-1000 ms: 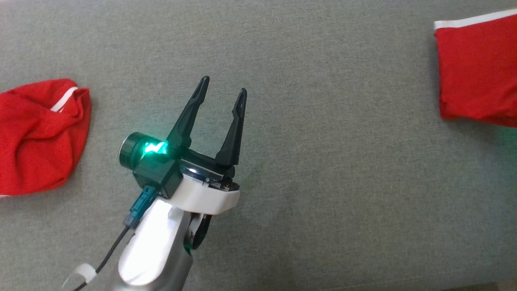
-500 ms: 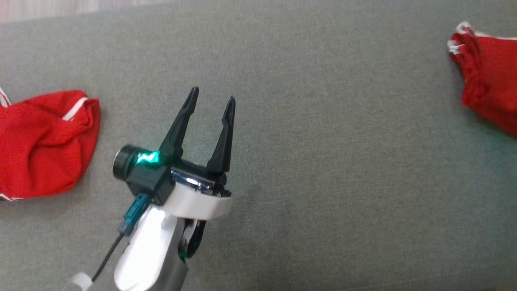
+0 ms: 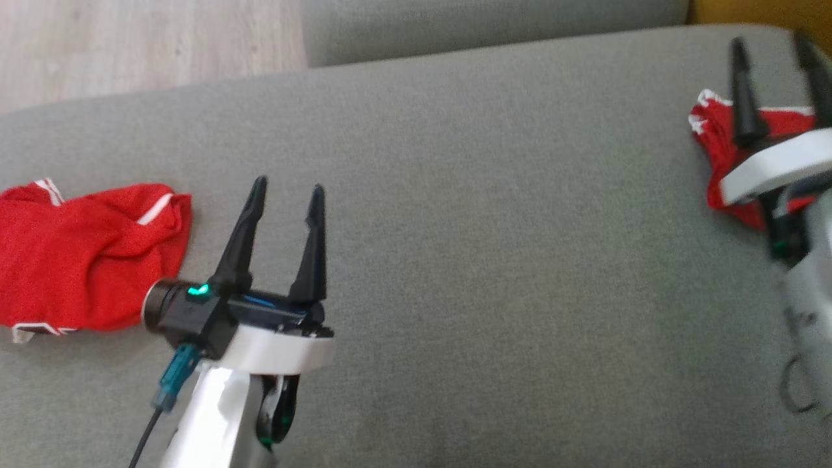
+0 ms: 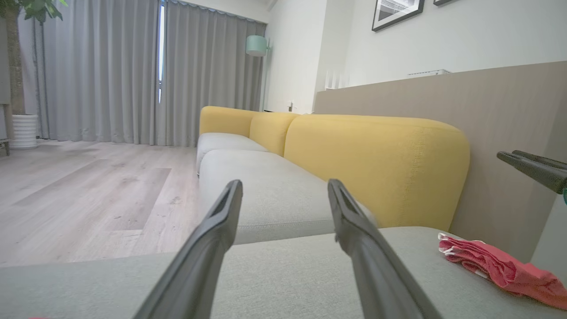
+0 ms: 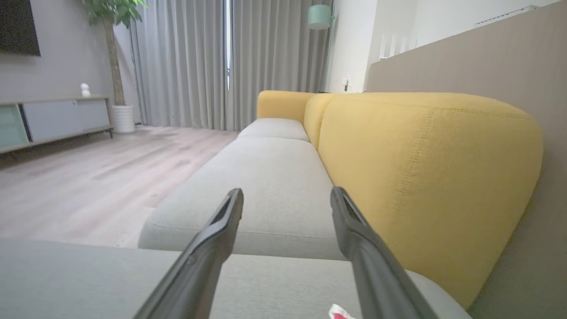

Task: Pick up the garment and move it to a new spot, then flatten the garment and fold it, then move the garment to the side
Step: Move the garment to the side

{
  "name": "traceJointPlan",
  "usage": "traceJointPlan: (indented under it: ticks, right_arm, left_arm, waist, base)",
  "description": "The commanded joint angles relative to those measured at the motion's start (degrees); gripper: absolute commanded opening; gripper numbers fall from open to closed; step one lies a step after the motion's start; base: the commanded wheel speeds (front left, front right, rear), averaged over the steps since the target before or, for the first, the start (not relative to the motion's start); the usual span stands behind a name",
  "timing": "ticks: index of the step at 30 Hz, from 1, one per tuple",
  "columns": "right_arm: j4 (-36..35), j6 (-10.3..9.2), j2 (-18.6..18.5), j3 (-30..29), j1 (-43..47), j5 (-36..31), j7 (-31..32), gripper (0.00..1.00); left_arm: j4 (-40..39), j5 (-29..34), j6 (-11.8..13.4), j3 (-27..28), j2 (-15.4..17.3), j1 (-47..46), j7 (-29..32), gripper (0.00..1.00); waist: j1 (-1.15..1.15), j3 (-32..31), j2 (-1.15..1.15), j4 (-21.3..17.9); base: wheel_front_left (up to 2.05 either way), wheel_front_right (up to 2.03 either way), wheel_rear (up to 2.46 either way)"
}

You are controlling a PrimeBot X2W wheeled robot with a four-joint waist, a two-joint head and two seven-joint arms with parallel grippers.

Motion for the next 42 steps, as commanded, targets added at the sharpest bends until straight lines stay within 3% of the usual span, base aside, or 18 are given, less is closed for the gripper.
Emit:
traceJointPlan:
  ticks: [1, 10, 14, 21, 26, 42]
  right_arm:
    - [-3.6, 0.37, 1.5, -0.4, 1.0, 0.6, -0.6, 1.00]
    - [-16.2, 0.37, 13.5, -5.6, 11.7, 1.1, 2.1, 1.00]
    - [-19.5, 0.37, 16.7, -6.6, 18.6, -0.7, 1.0, 1.00]
    - [-23.9, 0.37, 18.3, -10.1, 28.9, -5.8, -0.6, 1.00]
    - [-26.7, 0.37, 18.3, -9.4, 32.8, -4.8, -0.6, 1.00]
    - [-27.6, 0.37, 18.3, -8.7, 33.7, -4.1, -0.6, 1.00]
  left_arm:
    - [-2.2, 0.2, 0.0, 2.7, 0.3, -0.4, -0.3, 1.00]
    - [-1.6, -0.2, -1.2, 4.7, 0.3, 3.7, -0.3, 1.00]
    - [-1.3, -0.6, -1.5, 5.0, 0.3, 5.1, -0.3, 1.00]
    - [-1.6, -1.0, -2.1, 4.4, 0.3, 7.3, -0.3, 1.00]
    - [-2.4, -1.2, -2.1, 4.7, 0.3, 8.8, -0.3, 1.00]
    - [-3.3, -1.1, -1.6, 4.8, 0.3, 9.1, -0.3, 1.00]
  waist:
    - [0.01, -1.7, 0.00, 0.6]
    - [0.01, -4.9, 0.00, 1.5]
    - [0.01, -5.3, 0.00, 1.7]
    - [0.01, -5.6, 0.00, 1.9]
    - [0.01, -5.6, 0.00, 1.6]
    - [0.01, -5.7, 0.00, 1.6]
  base:
    - [0.00, 0.00, 0.00]
    - [0.00, 0.00, 0.00]
    - [0.00, 0.00, 0.00]
    - [0.00, 0.00, 0.00]
    - [0.00, 0.00, 0.00]
    - [0.00, 0.00, 0.00]
